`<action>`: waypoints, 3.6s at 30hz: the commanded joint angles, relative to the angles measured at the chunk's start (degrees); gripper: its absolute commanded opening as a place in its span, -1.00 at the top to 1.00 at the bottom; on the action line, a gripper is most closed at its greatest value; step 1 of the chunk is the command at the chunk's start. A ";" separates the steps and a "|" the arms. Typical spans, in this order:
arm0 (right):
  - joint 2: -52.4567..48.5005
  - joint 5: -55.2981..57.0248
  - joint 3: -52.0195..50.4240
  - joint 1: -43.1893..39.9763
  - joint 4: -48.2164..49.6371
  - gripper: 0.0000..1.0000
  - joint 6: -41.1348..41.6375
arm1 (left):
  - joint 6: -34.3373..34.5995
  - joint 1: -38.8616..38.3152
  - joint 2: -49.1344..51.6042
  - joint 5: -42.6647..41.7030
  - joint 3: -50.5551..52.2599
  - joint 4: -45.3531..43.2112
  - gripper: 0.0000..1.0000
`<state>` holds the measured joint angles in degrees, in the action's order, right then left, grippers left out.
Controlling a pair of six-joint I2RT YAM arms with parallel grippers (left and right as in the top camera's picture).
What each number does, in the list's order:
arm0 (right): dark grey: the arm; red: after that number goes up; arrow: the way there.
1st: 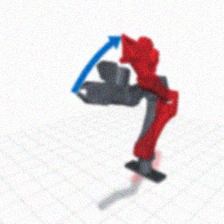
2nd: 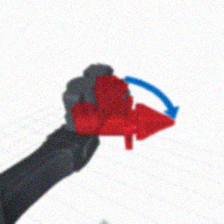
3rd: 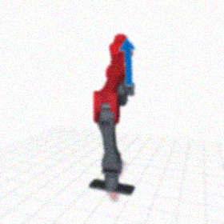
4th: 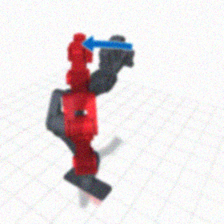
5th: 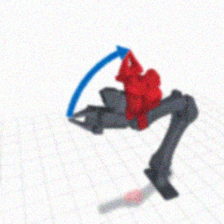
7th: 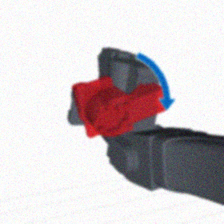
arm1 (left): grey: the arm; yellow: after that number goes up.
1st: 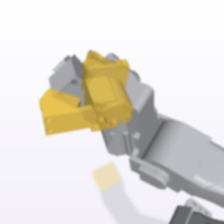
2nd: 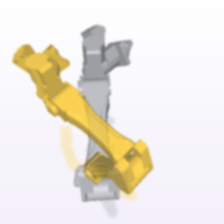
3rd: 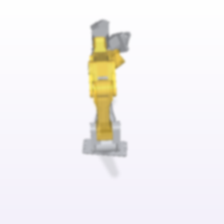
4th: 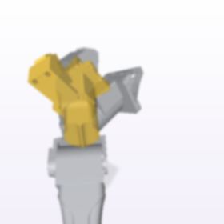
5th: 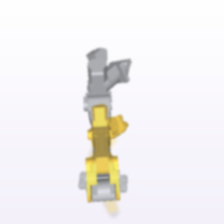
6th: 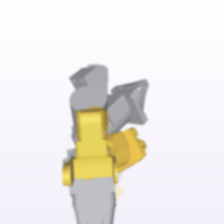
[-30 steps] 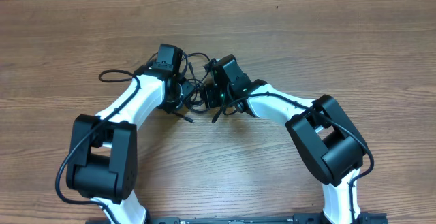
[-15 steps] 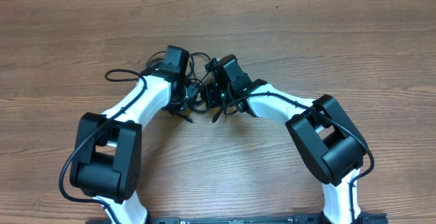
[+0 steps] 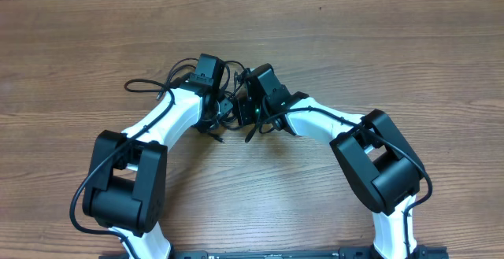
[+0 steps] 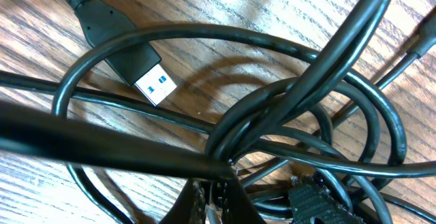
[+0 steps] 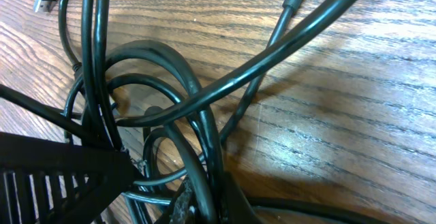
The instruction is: Untangle cables
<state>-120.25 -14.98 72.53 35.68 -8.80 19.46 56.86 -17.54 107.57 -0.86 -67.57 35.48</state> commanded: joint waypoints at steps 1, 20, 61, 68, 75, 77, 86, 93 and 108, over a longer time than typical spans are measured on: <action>2.49 3.63 -0.44 -0.13 -0.09 0.88 -0.44 | -0.76 0.07 -3.26 0.83 -0.09 0.42 0.92; 2.49 4.09 -0.44 -0.13 -0.09 0.87 -0.44 | -1.53 3.19 -26.14 -6.21 -0.09 2.14 0.92; 2.49 4.90 -0.44 -0.13 0.13 0.77 -0.42 | -3.96 7.30 -22.32 -5.55 -0.04 12.76 -0.45; 2.49 4.90 -0.44 -0.13 0.11 0.77 -0.42 | 3.65 3.98 -12.39 -1.75 -0.04 8.44 -0.12; 2.49 4.90 -0.44 -0.13 0.13 0.76 -0.42 | 5.07 4.02 -3.72 -4.46 -0.04 3.76 -0.08; 2.49 4.90 -0.44 -0.13 0.13 0.76 -0.42 | 5.09 4.02 -1.90 -5.62 -0.04 3.02 -0.08; 2.49 4.90 -0.44 -0.13 0.17 0.75 -0.42 | 5.09 4.13 0.70 -5.31 -0.04 1.40 0.76; 2.49 4.90 -0.44 -0.13 0.17 0.75 -0.44 | 4.94 5.90 0.66 -5.03 -0.09 -0.37 0.89; 2.49 4.90 -0.44 -0.13 0.85 0.52 -0.44 | 4.87 6.21 0.68 -5.07 -0.07 0.26 0.49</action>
<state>-118.24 -10.46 72.36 35.62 -8.51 19.42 61.76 -11.46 107.55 -6.17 -67.42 35.55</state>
